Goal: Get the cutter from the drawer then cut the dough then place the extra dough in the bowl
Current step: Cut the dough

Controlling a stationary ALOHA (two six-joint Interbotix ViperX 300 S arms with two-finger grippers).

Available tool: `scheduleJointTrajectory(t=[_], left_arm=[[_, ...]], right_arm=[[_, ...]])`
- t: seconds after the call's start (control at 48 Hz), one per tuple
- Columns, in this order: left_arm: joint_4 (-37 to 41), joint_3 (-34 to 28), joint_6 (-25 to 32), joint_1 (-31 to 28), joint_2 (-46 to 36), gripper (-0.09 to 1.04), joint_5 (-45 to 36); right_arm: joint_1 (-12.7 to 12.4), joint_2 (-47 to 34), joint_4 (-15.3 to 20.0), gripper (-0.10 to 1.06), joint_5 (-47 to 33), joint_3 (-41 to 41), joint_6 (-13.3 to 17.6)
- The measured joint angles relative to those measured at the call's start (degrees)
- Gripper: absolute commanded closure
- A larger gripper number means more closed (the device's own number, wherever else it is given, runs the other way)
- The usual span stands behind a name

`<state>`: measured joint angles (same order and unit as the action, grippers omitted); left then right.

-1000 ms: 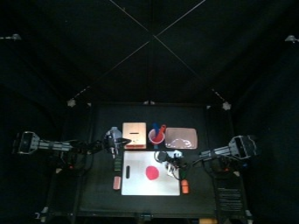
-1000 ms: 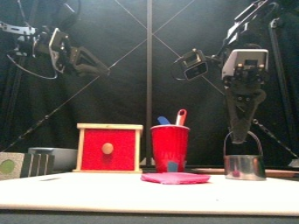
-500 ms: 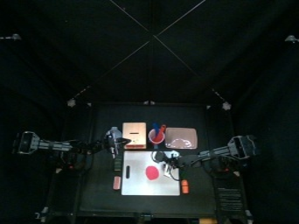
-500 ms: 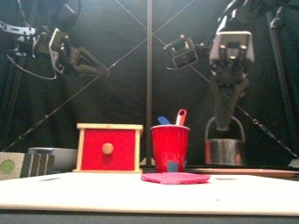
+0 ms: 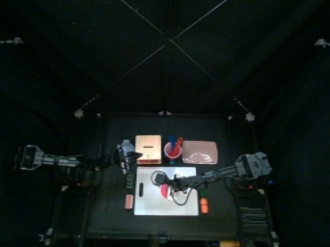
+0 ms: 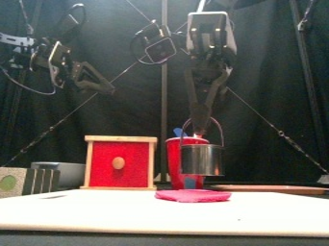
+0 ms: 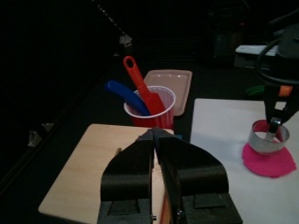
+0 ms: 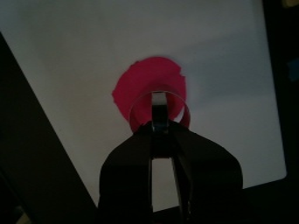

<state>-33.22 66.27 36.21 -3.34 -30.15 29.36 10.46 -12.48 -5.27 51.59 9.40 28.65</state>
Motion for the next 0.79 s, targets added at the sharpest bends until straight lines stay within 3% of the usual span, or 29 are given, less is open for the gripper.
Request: scheduleJointTrajectory(t=[0.146, 0.792], left_arm=[[-0.3, 0.5, -0.1, 0.0, 0.0, 0.49, 0.1], [-0.4, 0.7, -0.1, -0.1, -0.1, 0.49, 0.1]], right_arm=[[-0.2, -1.1, 0.6, 0.53, 0.7, -1.2, -1.9], [-0.5, -1.8, -1.1, 0.53, 1.1, -1.2, -2.0]])
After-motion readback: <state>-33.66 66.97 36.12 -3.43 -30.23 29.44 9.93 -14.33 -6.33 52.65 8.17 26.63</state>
